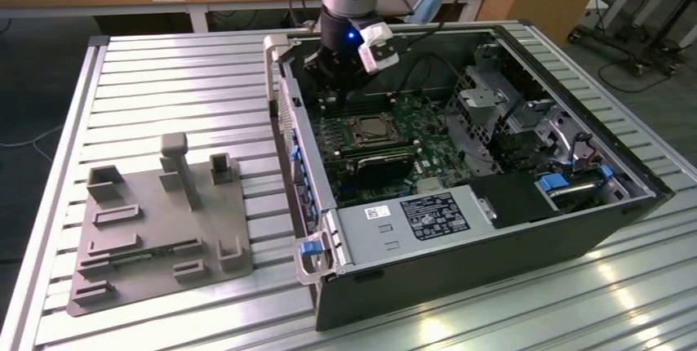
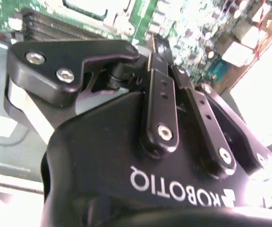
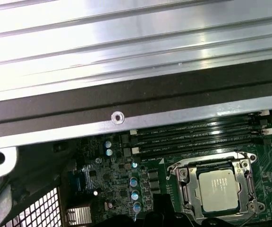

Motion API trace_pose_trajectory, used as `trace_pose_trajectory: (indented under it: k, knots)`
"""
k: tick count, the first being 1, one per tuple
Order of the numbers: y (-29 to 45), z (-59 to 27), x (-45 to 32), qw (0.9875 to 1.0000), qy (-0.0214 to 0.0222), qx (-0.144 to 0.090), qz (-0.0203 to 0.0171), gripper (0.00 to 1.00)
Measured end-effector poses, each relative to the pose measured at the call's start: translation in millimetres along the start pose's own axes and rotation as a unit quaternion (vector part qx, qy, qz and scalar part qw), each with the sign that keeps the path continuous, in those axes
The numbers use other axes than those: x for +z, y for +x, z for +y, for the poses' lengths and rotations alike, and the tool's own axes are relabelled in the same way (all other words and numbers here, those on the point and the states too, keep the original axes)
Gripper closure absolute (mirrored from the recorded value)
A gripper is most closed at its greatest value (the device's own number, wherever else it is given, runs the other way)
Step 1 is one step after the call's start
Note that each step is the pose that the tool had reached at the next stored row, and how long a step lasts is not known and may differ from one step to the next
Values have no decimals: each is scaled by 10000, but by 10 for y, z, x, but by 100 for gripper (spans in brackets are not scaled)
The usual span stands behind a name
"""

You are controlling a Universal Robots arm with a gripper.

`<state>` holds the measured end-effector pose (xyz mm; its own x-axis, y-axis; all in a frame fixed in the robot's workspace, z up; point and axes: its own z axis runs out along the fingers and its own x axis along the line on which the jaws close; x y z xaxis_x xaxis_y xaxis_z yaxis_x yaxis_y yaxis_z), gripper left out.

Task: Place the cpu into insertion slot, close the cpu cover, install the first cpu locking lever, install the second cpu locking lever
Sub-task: 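Install the first cpu locking lever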

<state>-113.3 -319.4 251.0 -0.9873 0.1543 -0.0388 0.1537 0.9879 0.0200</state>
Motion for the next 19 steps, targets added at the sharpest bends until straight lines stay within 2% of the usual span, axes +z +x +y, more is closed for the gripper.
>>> trace_pose_trajectory:
  k: [4,10,19]
  knots:
    - [4,22,2,10000,-37,2,4,90]
    - [43,118,3,10000,-38,2,5,90]
    - [38,129,4,10000,-38,-1,5,90]
